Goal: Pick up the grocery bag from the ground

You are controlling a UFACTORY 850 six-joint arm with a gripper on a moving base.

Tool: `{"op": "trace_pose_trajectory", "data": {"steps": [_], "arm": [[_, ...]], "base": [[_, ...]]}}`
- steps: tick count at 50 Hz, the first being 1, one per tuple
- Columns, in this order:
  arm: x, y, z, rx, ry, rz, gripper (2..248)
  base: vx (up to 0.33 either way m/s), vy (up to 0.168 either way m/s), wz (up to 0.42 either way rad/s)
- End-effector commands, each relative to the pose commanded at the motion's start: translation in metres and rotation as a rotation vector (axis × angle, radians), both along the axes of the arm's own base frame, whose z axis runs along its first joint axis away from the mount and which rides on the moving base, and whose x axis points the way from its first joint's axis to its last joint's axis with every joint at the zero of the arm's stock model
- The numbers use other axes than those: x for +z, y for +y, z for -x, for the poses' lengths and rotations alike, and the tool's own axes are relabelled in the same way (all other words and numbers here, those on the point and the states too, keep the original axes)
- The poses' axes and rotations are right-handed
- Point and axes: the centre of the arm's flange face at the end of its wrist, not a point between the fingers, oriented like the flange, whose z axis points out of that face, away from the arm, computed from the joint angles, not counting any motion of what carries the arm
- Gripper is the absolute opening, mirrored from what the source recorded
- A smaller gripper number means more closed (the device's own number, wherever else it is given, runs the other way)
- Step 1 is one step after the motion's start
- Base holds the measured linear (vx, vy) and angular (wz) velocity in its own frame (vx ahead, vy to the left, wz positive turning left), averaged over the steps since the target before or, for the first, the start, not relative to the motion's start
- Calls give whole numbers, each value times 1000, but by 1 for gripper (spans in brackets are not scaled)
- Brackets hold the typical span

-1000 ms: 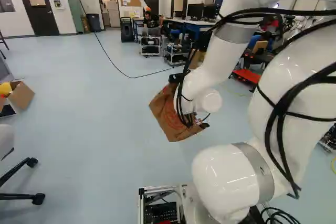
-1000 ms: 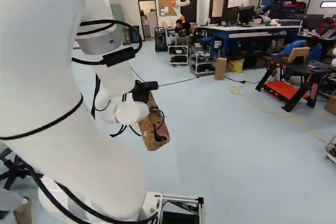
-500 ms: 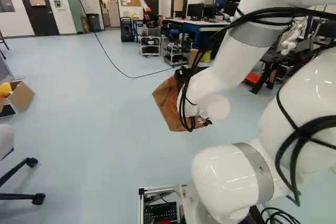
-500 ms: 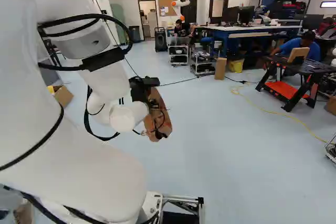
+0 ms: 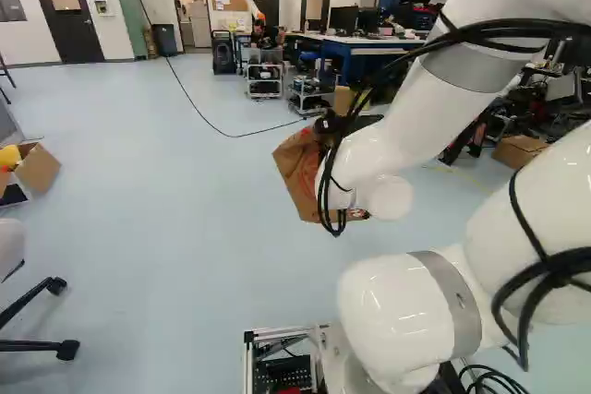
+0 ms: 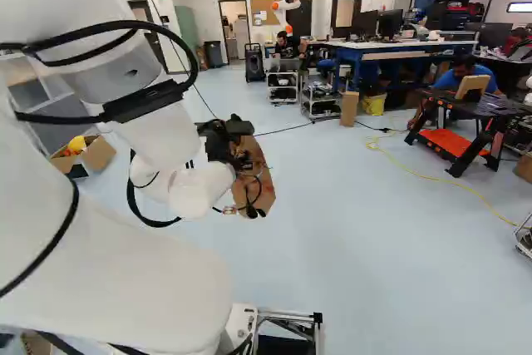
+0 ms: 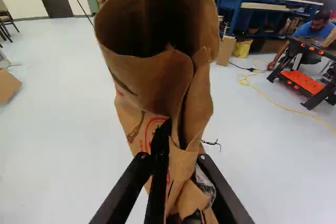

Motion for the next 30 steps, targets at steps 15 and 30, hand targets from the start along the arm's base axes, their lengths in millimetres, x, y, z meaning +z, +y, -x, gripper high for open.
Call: {"op": "trace_pose_trajectory", "data": {"steps": [15, 30], "arm": [[2, -1, 3, -7, -15, -2, 25], [2, -1, 3, -7, -16, -2, 25]], "base": [[0, 0, 0], [0, 0, 0]]}}
